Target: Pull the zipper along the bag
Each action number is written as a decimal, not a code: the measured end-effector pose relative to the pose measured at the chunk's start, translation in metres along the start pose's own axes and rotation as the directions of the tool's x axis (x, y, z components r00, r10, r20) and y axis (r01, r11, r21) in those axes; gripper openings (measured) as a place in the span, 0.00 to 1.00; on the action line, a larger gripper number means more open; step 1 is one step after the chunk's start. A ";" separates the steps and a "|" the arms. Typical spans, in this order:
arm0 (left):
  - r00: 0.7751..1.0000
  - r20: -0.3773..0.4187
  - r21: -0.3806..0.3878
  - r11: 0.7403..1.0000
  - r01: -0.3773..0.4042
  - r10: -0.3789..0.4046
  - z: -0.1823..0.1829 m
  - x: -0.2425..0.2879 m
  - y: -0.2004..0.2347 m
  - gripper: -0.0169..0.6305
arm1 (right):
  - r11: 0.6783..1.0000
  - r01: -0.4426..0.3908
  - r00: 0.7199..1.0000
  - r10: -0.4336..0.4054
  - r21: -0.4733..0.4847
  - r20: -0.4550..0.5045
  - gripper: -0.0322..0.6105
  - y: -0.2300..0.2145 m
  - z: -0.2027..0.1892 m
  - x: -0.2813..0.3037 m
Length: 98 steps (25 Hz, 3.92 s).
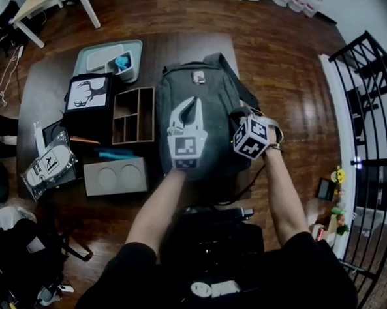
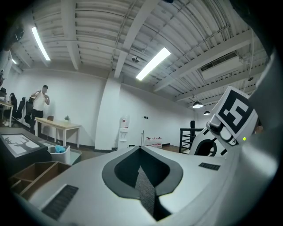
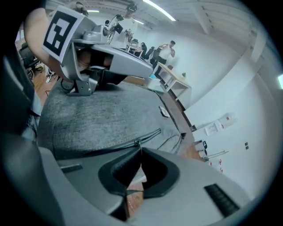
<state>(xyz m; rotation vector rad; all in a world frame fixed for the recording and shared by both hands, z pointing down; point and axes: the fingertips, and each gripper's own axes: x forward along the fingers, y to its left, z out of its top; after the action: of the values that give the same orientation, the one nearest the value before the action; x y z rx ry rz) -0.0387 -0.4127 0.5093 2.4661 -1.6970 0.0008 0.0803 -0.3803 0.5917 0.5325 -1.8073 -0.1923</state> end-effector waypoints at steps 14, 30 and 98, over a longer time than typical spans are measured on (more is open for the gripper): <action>1.000 -0.008 -0.021 1.000 0.006 -0.006 -0.006 0.001 0.000 0.03 | 1.000 0.006 1.000 -0.006 -0.002 -0.017 0.08 -0.038 0.014 0.033; 0.999 -0.036 -0.034 0.999 -0.002 0.001 -0.011 0.000 0.002 0.03 | 0.999 0.017 0.999 -0.018 -0.027 -0.032 0.08 -0.058 0.028 0.059; 0.998 0.055 0.103 0.994 -0.042 0.037 0.044 -0.179 -0.138 0.03 | 0.693 -0.088 0.559 -0.560 0.716 0.611 0.06 0.107 0.043 -0.228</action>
<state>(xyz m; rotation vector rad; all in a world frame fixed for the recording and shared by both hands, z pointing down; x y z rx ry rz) 0.0209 -0.2034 0.4337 2.5275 -1.8112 0.0286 0.0610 -0.1894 0.4232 1.4584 -2.7136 0.0853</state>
